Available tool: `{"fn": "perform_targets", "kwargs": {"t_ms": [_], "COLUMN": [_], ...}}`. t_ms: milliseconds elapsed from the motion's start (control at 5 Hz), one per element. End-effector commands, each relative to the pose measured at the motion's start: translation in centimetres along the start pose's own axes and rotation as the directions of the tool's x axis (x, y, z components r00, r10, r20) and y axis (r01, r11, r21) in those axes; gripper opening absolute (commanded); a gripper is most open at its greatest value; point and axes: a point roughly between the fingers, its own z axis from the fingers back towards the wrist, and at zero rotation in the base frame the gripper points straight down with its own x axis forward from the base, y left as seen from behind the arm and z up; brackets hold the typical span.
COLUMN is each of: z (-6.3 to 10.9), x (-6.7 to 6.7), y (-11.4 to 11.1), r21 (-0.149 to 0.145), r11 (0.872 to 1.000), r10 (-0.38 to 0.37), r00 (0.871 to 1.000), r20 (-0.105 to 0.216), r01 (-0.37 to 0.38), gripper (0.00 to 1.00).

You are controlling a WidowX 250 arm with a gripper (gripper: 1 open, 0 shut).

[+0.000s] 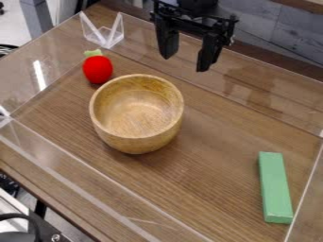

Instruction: Move the red fruit to the right

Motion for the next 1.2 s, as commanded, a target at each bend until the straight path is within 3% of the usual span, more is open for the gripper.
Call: {"fn": "perform_targets", "kwargs": {"t_ms": [0,400,600,1000], "z": [-0.3,0.3,-1.0,-2.1], "x": [0.0,0.5,-0.1,-2.0], "y": [1.6,2.9,3.7,9.7], "r21": [0.002,-0.003,-0.005,0.024], "r11": [0.999,0.997,0.996,0.996], "r10": [-0.054,-0.076,-0.092,-0.089], "r00": [0.998,0.996,0.995,0.996], "r20": [-0.021,-0.038,-0.048,0.025], "r01": [0.054,0.076,0.092,0.089], "gripper": [1.0,1.0,1.0,1.0]}}
